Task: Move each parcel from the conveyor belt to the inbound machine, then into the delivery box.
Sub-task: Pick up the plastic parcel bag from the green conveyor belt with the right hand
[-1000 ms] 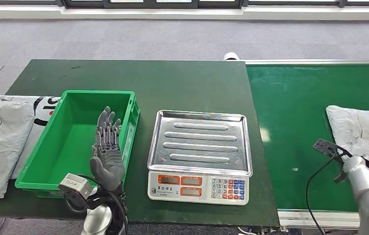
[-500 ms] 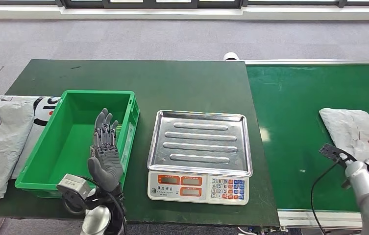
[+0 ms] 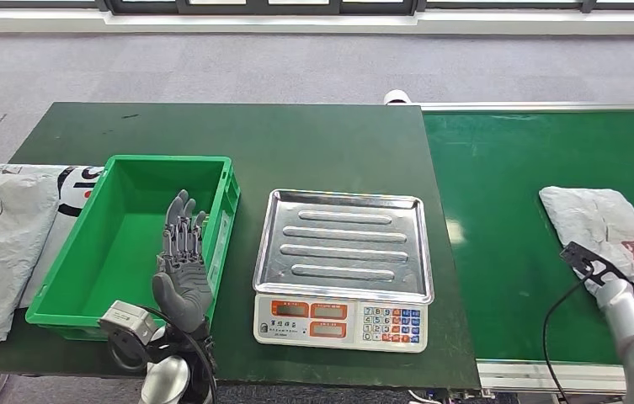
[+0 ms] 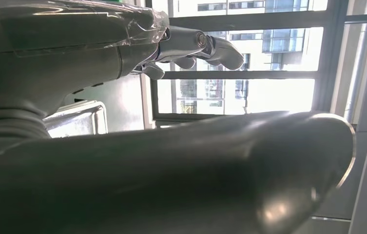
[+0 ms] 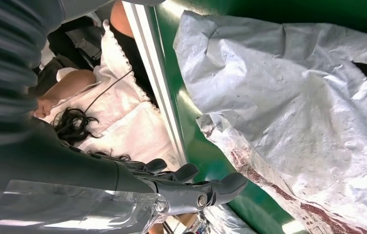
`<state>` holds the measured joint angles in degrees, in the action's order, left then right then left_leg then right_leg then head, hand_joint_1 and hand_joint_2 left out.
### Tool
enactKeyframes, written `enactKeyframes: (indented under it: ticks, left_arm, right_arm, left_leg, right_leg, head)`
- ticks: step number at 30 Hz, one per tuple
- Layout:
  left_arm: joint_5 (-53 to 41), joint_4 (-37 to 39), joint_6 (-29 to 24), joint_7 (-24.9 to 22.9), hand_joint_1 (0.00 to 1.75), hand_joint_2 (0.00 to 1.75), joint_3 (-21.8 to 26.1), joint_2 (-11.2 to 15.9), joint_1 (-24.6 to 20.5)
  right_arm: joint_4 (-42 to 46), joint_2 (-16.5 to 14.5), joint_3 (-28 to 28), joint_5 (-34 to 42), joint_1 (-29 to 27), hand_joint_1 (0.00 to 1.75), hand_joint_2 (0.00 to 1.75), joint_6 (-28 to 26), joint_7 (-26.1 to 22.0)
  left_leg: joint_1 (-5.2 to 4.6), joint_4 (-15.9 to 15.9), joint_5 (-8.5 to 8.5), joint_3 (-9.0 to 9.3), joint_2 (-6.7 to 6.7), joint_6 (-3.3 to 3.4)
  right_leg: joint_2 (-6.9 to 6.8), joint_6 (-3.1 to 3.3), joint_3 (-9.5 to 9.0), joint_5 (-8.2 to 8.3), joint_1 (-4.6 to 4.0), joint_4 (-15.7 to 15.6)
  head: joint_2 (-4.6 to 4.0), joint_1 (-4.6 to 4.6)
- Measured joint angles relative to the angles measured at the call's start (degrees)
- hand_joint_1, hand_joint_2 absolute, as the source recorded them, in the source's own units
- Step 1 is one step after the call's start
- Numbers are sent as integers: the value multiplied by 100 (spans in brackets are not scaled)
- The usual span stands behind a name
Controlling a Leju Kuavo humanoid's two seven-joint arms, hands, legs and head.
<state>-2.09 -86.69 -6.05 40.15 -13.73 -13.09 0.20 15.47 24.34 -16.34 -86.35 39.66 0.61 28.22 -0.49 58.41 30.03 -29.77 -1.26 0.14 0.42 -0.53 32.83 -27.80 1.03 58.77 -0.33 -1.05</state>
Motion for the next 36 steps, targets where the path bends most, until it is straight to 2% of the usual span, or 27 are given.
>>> enactKeyframes:
  ticks: [5,18,24,30,36]
  left_arm:
    - [0,18,24,0,0,0,3,-2,-2]
    - [-1,102,82,0,0,0,9,-3,-9]
    - [10,173,120,0,0,0,9,-11,-25]
    - [-15,237,120,0,0,0,9,-18,-33]
    - [-80,258,67,0,0,0,10,-20,-36]
  right_arm:
    - [-1,26,-26,-80,-21,0,175,-256,-8]
    - [-30,44,-157,-37,-157,0,175,-211,-36]
    - [-63,3,-204,-56,-177,0,175,105,-250]
    - [-76,-243,-204,-200,-177,0,175,401,-467]
    - [-74,-549,-201,-364,-69,0,175,-370,-740]
  left_leg:
    - [0,0,0,0,-1,0]
    - [0,0,0,0,1,0]
    - [0,-1,0,-1,4,0]
    - [1,-1,0,0,3,-1]
    - [2,-2,-2,1,9,-3]
  right_leg:
    - [0,0,0,0,0,0]
    - [0,0,1,0,0,0]
    - [1,0,1,0,0,0]
    - [2,0,0,0,-1,1]
    - [7,0,0,0,-1,2]
  head:
    - [0,0]
    - [0,-1]
    - [0,-2]
    - [0,-2]
    - [0,-2]
